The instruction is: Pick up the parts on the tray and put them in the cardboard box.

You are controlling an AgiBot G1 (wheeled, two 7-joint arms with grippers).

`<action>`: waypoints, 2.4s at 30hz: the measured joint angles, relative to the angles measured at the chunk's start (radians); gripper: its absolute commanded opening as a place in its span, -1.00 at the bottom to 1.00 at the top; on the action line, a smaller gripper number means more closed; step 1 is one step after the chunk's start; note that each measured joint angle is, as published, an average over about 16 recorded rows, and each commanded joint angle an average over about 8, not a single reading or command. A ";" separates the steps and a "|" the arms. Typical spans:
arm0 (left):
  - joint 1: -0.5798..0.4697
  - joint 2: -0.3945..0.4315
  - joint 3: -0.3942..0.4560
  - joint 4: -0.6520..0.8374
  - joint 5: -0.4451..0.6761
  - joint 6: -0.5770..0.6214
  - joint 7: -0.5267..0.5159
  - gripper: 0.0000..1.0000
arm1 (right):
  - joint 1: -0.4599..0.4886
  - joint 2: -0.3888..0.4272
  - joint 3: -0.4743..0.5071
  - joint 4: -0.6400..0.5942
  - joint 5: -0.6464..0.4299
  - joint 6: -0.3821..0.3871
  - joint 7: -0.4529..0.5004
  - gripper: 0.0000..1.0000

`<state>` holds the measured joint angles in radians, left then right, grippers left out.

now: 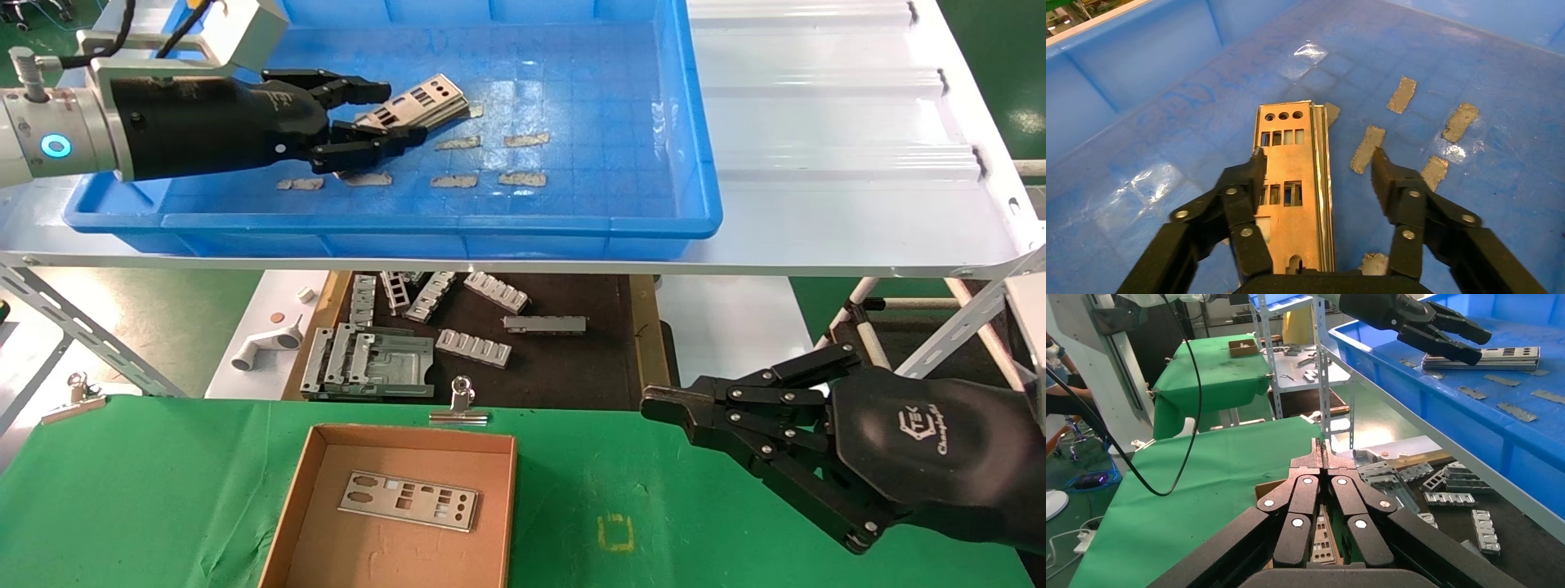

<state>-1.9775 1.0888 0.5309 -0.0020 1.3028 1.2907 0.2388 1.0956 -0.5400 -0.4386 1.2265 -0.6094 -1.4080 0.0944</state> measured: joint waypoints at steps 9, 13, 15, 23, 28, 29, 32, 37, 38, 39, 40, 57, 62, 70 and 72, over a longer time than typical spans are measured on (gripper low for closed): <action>-0.001 0.005 0.002 0.004 0.003 -0.008 -0.008 -0.05 | 0.000 0.000 0.000 0.000 0.000 0.000 0.000 -1.00; 0.002 0.007 0.003 0.007 0.004 -0.015 -0.010 -0.83 | 0.000 0.000 0.000 0.000 0.000 0.000 0.000 -1.00; 0.004 0.007 0.003 0.007 0.005 -0.018 -0.011 -0.98 | 0.000 0.000 0.000 0.000 0.000 0.000 0.000 -1.00; 0.011 0.010 0.003 0.008 0.004 -0.033 -0.013 -1.00 | 0.000 0.000 0.000 0.000 0.000 0.000 0.000 -1.00; 0.012 0.009 0.002 0.007 0.003 -0.039 -0.014 -1.00 | 0.000 0.000 0.000 0.000 0.000 0.000 0.000 -1.00; 0.012 0.009 0.002 0.007 0.003 -0.040 -0.014 -1.00 | 0.000 0.000 0.000 0.000 0.000 0.000 0.000 -1.00; 0.011 0.007 0.001 0.005 0.002 -0.041 -0.014 -1.00 | 0.000 0.000 0.000 0.000 0.000 0.000 0.000 -1.00; 0.010 0.005 0.001 0.003 0.001 -0.041 -0.012 -1.00 | 0.000 0.000 0.000 0.000 0.000 0.000 0.000 -1.00; 0.009 0.004 0.000 0.003 0.000 -0.040 -0.012 -1.00 | 0.000 0.000 0.000 0.000 0.000 0.000 0.000 -1.00; 0.009 0.004 0.000 0.002 0.000 -0.039 -0.011 -1.00 | 0.000 0.000 0.000 0.000 0.000 0.000 0.000 -1.00; 0.009 0.003 0.000 0.002 0.000 -0.038 -0.011 -1.00 | 0.000 0.000 0.000 0.000 0.000 0.000 0.000 -1.00; -0.007 -0.028 -0.019 -0.020 -0.028 0.016 0.023 -1.00 | 0.000 0.000 0.000 0.000 0.000 0.000 0.000 -1.00; -0.029 -0.059 -0.027 -0.046 -0.040 0.097 0.051 -1.00 | 0.000 0.000 0.000 0.000 0.000 0.000 0.000 -1.00; -0.041 -0.118 -0.013 -0.143 -0.056 0.252 0.094 -1.00 | 0.000 0.000 0.000 0.000 0.000 0.000 0.000 -1.00; -0.026 -0.139 0.000 -0.199 -0.074 0.279 0.096 -1.00 | 0.000 0.000 0.000 0.000 0.000 0.000 0.000 -1.00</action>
<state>-2.0037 0.9497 0.5311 -0.2010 1.2290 1.5701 0.3350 1.0956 -0.5400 -0.4386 1.2265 -0.6094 -1.4080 0.0944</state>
